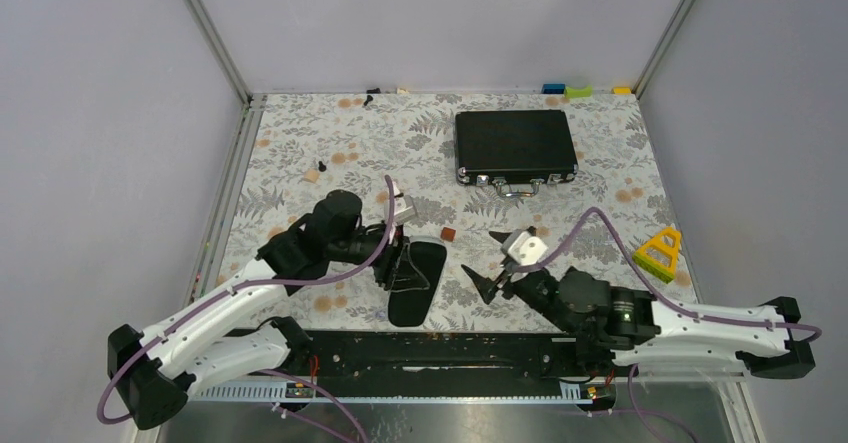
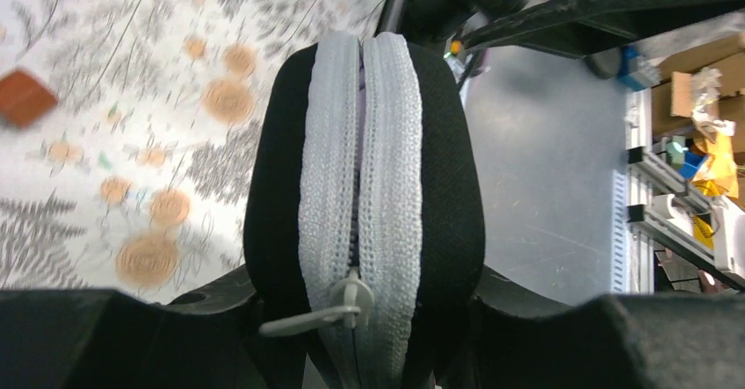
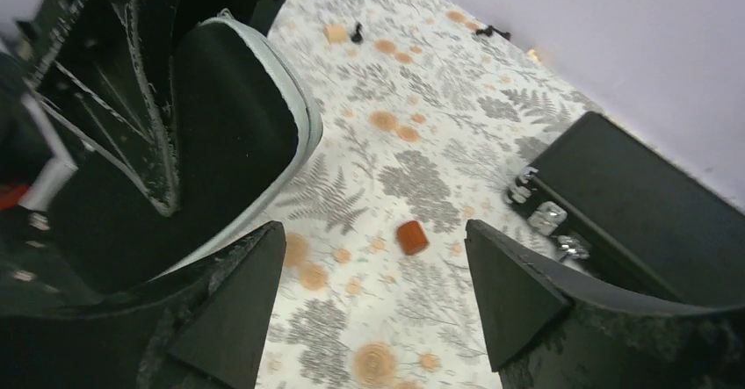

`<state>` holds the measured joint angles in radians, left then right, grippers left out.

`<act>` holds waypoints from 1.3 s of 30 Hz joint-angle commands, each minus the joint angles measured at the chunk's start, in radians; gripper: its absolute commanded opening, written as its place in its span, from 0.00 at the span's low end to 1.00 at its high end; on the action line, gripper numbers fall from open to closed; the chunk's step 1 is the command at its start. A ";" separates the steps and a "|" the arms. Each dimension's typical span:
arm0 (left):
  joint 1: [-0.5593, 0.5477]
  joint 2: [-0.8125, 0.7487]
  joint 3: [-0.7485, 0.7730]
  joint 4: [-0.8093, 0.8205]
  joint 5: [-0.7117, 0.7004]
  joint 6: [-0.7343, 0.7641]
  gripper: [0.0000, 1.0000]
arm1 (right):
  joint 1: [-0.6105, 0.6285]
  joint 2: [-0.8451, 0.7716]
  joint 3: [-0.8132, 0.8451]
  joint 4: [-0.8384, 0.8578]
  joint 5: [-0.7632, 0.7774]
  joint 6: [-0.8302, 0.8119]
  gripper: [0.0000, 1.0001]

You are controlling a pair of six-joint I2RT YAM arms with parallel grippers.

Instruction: Open the umbrella

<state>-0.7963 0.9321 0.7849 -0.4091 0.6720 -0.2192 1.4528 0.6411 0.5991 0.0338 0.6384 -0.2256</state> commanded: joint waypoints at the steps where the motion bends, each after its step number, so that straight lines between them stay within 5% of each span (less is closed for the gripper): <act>1: 0.004 -0.025 0.062 0.272 0.163 -0.077 0.00 | 0.004 -0.113 -0.026 0.010 -0.081 0.298 0.85; 7: 0.003 0.033 0.120 0.397 0.257 -0.157 0.00 | 0.004 -0.180 -0.090 0.196 -0.311 0.492 0.92; 14: 0.000 0.018 0.041 0.516 0.357 -0.198 0.00 | 0.001 -0.196 -0.149 0.352 -0.196 0.559 0.95; 22: -0.003 0.005 0.031 0.517 0.389 -0.188 0.00 | -0.010 -0.114 -0.092 0.424 -0.235 0.518 0.94; 27: -0.029 -0.012 0.028 0.462 0.391 -0.127 0.00 | -0.024 -0.047 -0.054 0.459 -0.267 0.509 0.78; 39: -0.057 -0.038 0.028 0.411 0.329 -0.058 0.00 | -0.105 0.105 -0.019 0.520 -0.446 0.616 0.65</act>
<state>-0.8463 0.9352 0.8066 -0.0635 1.0080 -0.3088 1.3834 0.7055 0.5472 0.4755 0.2836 0.3180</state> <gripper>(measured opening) 0.434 0.672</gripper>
